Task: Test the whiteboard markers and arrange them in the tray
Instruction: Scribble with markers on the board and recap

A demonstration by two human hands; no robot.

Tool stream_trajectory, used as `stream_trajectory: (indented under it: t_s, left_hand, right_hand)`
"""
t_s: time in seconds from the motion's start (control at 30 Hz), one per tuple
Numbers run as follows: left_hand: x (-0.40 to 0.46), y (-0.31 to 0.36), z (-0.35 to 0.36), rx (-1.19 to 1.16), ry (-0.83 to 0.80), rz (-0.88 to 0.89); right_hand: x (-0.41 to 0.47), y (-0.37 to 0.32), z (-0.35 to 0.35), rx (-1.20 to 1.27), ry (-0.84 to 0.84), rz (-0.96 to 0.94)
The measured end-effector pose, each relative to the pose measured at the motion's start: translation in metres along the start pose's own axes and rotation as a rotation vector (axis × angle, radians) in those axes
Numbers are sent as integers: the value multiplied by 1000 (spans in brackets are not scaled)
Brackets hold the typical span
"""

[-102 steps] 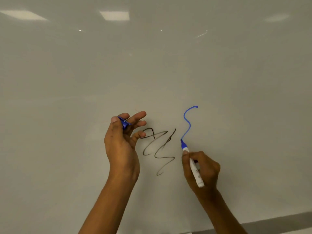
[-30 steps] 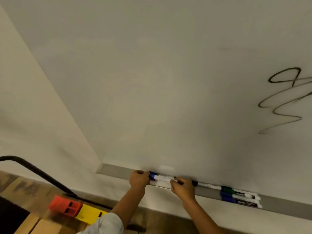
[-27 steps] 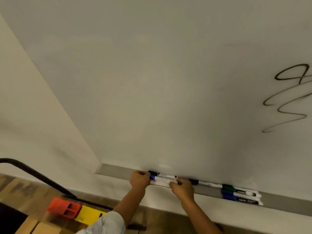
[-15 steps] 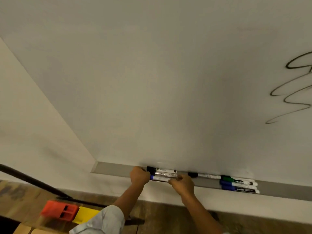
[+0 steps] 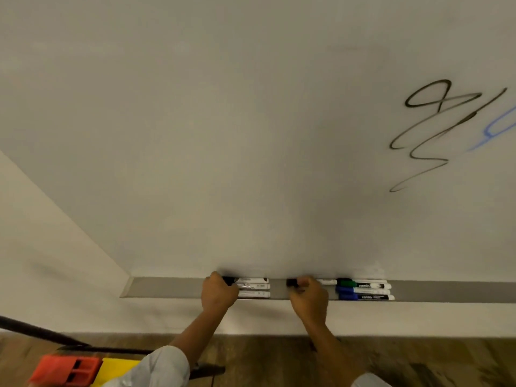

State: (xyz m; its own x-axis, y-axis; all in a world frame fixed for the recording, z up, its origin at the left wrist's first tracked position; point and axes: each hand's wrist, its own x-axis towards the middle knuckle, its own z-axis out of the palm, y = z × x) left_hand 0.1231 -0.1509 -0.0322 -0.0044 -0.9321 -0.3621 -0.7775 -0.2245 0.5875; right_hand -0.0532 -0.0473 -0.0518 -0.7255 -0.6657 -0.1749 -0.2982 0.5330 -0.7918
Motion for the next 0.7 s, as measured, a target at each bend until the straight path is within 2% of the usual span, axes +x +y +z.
stream_trajectory:
  t_s: [0.1,0.2,0.3,0.4,0.57,0.7]
  left_hand:
    - [-19,16,16,36,20,118]
    - [-34,35,33,22,-28,184]
    - [-43,49,46,-4,-85,188]
    - [-50,59,56,2,-113,185]
    - [-60,79,62,33,-118,222]
    - [-80,107,51,-53,14,379]
  right_hand:
    - [18,23,-24,-284,72,-247]
    - [33,46,-33,-551,-23,-471]
    - [39,52,-30,-807,-176,-529]
    - [42,46,-24,-988,-185,-552]
    - [41,39,-30,-1016,-137,-725]
    - [27,20,-53,-709,-100,-850]
